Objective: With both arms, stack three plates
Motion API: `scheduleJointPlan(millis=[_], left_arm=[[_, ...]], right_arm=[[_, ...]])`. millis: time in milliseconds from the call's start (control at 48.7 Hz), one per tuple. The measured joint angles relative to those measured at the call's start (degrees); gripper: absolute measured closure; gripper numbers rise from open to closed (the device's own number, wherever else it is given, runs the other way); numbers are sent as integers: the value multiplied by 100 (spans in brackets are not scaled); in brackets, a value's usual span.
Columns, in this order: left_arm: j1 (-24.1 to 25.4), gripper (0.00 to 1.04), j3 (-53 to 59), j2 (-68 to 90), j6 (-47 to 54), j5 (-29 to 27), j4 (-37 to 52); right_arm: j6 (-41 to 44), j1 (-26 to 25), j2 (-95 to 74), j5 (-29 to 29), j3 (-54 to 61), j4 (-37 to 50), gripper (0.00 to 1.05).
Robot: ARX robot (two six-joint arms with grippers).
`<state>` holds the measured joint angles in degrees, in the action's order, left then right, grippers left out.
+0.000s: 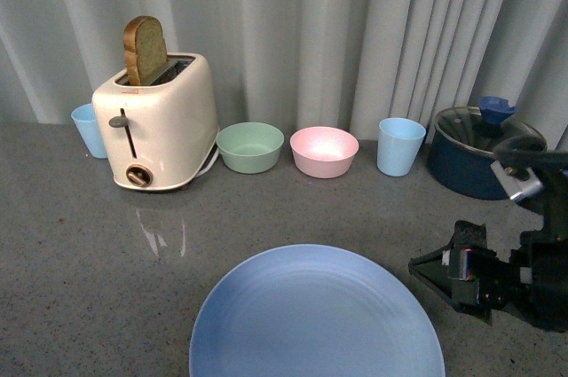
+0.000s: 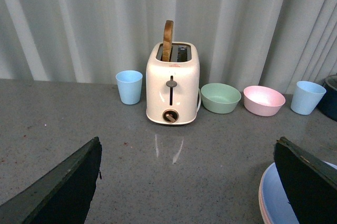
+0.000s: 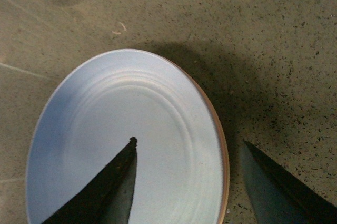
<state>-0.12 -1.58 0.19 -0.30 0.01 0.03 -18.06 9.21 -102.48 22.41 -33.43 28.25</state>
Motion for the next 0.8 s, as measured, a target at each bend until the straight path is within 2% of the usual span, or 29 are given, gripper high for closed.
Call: scheduleJointPlan(millis=[103, 164, 185, 267, 287, 369, 390, 452, 534, 698, 739, 800], left_arm=[[0, 7, 0, 0, 0, 0, 0], [0, 7, 0, 0, 0, 0, 0], [0, 7, 0, 0, 0, -2, 0], [0, 7, 0, 0, 0, 0, 0], [0, 7, 0, -2, 0, 2, 0], [0, 7, 0, 2, 0, 7, 0], [0, 7, 0, -4, 2, 0, 0], [0, 7, 0, 2, 2, -20, 0], [0, 7, 0, -7, 4, -2, 0], [0, 7, 0, -7, 4, -4, 0], [0, 7, 0, -7, 4, -4, 0], [0, 7, 0, -7, 4, -2, 0]], right_arm=[[-11, -55, 933, -31, 337, -310, 22], [-17, -136, 1731, -507, 603, -592, 7], [-24, -160, 1989, -726, 673, -669, 5], [-20, -223, 2358, -866, 713, -691, 8], [42, -195, 2317, -1075, 767, -483, 9], [942, -72, 1980, -2667, 1596, 2146, 26], [1193, -87, 2000, -2876, 1810, 2730, 31], [1458, -146, 2229, -2975, 2033, 3501, 42], [1663, -249, 2785, -2892, 2256, 3582, 60], [1770, -435, 3644, -2688, 2747, 3060, 97], [1799, -474, 3895, -2658, 2826, 2911, 102], [1797, -717, 4175, -2308, 2911, 2708, 102]])
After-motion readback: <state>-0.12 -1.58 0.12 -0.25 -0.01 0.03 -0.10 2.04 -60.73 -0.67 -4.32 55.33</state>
